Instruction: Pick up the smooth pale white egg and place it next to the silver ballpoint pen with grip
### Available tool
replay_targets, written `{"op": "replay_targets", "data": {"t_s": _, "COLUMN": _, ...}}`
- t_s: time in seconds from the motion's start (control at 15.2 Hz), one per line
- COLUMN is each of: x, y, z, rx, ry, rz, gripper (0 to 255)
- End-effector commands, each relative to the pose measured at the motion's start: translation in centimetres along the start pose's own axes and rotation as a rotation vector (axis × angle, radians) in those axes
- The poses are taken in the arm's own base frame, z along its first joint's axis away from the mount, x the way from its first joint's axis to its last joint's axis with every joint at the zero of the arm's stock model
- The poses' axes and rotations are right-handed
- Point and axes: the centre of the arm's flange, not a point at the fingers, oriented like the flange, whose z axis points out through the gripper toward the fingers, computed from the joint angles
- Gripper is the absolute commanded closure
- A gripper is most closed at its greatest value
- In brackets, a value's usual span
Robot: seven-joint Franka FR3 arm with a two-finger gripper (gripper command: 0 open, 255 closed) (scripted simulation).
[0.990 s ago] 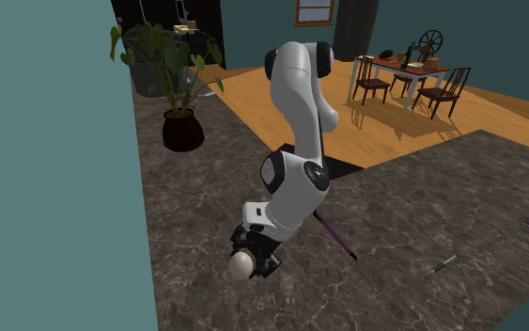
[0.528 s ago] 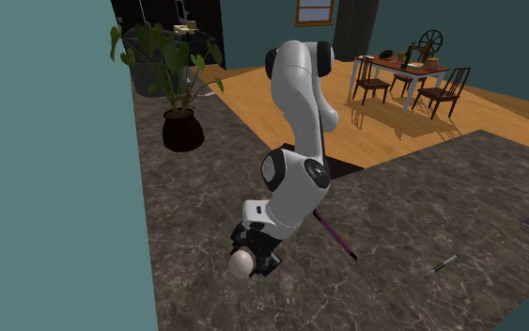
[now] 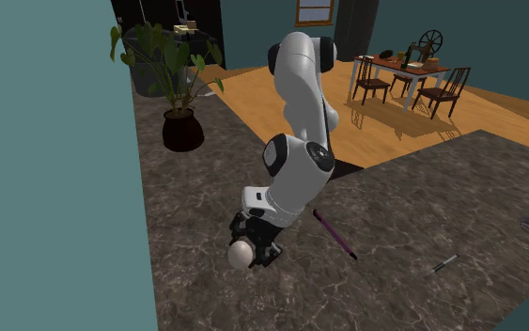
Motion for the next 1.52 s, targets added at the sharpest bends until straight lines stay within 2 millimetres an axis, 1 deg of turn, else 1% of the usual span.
{"op": "replay_targets", "data": {"t_s": 0.0, "x": 0.4, "y": 0.5, "z": -0.9, "rx": 0.0, "ry": 0.0, "rz": 0.0, "gripper": 255}}
{"op": "replay_targets", "data": {"t_s": 1.12, "x": 3.3, "y": 3.8, "z": -8.7, "rx": 0.0, "ry": 0.0, "rz": 0.0, "gripper": 255}}
{"op": "replay_targets", "data": {"t_s": 1.19, "x": 3.3, "y": 3.8, "z": -8.8, "rx": 0.0, "ry": 0.0, "rz": 0.0, "gripper": 255}}
{"op": "replay_targets", "data": {"t_s": 1.45, "x": -0.1, "y": 0.3, "z": -10.9, "rx": 0.0, "ry": 0.0, "rz": 0.0, "gripper": 255}}
